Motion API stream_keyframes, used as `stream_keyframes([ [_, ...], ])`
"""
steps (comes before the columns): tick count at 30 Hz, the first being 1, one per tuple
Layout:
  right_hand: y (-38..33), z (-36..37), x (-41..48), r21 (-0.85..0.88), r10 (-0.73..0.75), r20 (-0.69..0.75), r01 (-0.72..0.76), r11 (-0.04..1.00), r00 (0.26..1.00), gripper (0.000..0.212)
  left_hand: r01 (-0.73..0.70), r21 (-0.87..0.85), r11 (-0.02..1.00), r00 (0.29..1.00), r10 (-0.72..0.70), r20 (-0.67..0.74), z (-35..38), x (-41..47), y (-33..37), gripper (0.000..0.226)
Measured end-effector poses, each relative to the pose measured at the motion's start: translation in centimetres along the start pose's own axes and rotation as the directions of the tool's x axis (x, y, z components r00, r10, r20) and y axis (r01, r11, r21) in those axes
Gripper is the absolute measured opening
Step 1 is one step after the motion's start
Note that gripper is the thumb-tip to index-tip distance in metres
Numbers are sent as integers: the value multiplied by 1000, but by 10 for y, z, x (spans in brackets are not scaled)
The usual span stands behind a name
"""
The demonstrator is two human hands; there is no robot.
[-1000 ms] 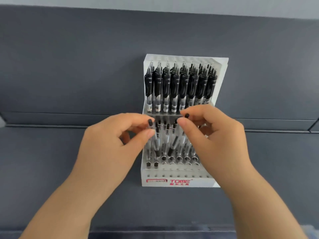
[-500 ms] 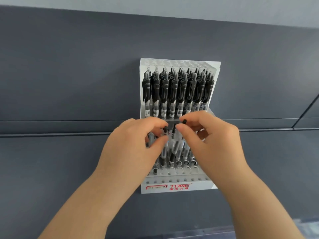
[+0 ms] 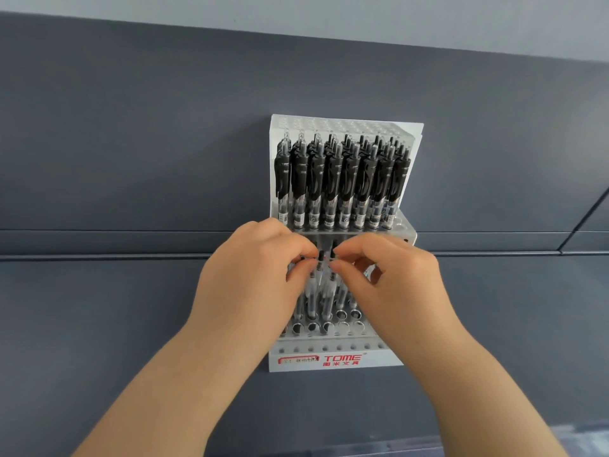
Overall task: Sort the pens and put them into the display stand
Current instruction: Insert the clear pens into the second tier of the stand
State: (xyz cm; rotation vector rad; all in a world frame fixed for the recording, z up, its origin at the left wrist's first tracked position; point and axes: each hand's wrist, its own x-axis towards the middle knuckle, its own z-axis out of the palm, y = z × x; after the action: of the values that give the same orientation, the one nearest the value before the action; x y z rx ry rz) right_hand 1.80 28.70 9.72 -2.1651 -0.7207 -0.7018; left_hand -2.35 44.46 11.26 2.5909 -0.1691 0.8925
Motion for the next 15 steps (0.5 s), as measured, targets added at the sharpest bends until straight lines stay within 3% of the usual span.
stream_keyframes([
  [8,1,-4,-12,27,57,-33,-56,998,998,12,-94,55,994,994,96,-44,9,0,-2,12],
  [13,3,-9,-20,4,51,-39,-51,999,998,12,-102,-42,994,990,98,-100,6,-9,3,7],
  [15,5,-10,-24,-6,57,-25,-57,998,998,12,-135,-50,990,988,130,-82,6,-13,9,15],
])
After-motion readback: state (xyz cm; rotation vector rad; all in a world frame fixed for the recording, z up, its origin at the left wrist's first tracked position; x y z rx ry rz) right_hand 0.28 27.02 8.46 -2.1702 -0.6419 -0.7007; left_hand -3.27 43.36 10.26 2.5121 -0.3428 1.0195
